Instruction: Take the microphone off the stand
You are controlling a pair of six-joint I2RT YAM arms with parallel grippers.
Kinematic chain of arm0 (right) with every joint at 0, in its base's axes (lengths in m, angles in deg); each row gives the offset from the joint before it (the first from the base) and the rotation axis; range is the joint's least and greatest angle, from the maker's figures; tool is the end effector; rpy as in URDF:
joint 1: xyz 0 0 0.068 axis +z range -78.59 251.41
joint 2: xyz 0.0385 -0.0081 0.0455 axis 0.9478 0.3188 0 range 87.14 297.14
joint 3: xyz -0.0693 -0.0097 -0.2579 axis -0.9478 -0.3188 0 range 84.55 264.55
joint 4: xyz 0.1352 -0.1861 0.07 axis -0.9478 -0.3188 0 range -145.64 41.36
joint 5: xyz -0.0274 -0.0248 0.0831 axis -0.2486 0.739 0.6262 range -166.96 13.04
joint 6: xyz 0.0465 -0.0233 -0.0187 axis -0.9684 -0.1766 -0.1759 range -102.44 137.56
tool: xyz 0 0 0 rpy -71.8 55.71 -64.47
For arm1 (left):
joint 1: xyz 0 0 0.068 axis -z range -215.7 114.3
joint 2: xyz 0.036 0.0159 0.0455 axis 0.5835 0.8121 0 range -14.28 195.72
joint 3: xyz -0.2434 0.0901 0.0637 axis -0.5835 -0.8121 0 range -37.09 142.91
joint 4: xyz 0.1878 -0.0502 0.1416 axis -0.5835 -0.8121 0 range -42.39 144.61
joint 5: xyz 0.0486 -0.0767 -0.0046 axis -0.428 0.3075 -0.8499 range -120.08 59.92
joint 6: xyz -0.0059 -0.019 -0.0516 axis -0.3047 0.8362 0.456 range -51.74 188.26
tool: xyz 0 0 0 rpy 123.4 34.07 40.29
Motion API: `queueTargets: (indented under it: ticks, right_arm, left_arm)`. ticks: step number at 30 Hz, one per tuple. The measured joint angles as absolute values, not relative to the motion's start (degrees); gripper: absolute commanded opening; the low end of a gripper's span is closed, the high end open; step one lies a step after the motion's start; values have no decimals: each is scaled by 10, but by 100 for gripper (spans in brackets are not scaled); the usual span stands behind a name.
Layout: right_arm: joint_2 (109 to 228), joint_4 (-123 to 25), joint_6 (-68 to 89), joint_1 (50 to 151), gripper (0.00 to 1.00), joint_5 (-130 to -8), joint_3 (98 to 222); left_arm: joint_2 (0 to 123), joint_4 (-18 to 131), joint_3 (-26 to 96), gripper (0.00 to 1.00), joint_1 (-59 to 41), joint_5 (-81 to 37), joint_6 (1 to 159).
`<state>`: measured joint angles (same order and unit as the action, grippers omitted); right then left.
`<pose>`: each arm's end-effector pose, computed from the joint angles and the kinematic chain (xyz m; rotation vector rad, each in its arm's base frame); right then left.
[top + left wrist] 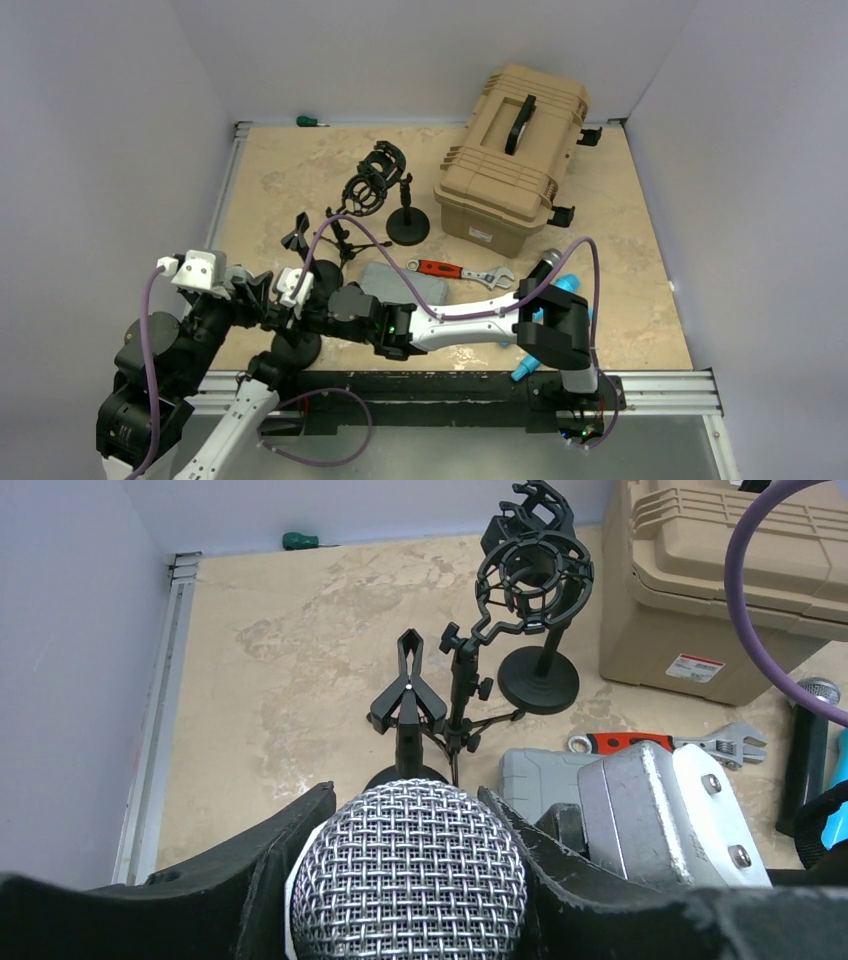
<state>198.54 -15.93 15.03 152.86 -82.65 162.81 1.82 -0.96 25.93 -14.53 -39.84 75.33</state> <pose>0.0698 0.4392 0.2818 -1.0039 1.3502 1.0537 -0.0073 0.0096 0.3719 0.0859 1.7223 -0.2182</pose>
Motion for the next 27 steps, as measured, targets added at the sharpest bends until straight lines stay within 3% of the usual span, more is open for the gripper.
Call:
queueTargets:
  ticks: [2, 10, 20, 27]
  right_arm:
    - [1985, -156, 150, 1528, 0, -827, 1626]
    - [1985, -146, 152, 1531, 0, -835, 1620]
    - [1985, -130, 163, 1536, 0, -828, 1620]
    - [1985, -133, 160, 1533, 0, -834, 1620]
  left_arm:
    - [18, -10, 260, 0, -145, -397, 752]
    - [18, -21, 270, 0, -145, -429, 754]
    - [18, 33, 311, 0, -139, -689, 741]
    - [17, 87, 386, 0, -139, -710, 725]
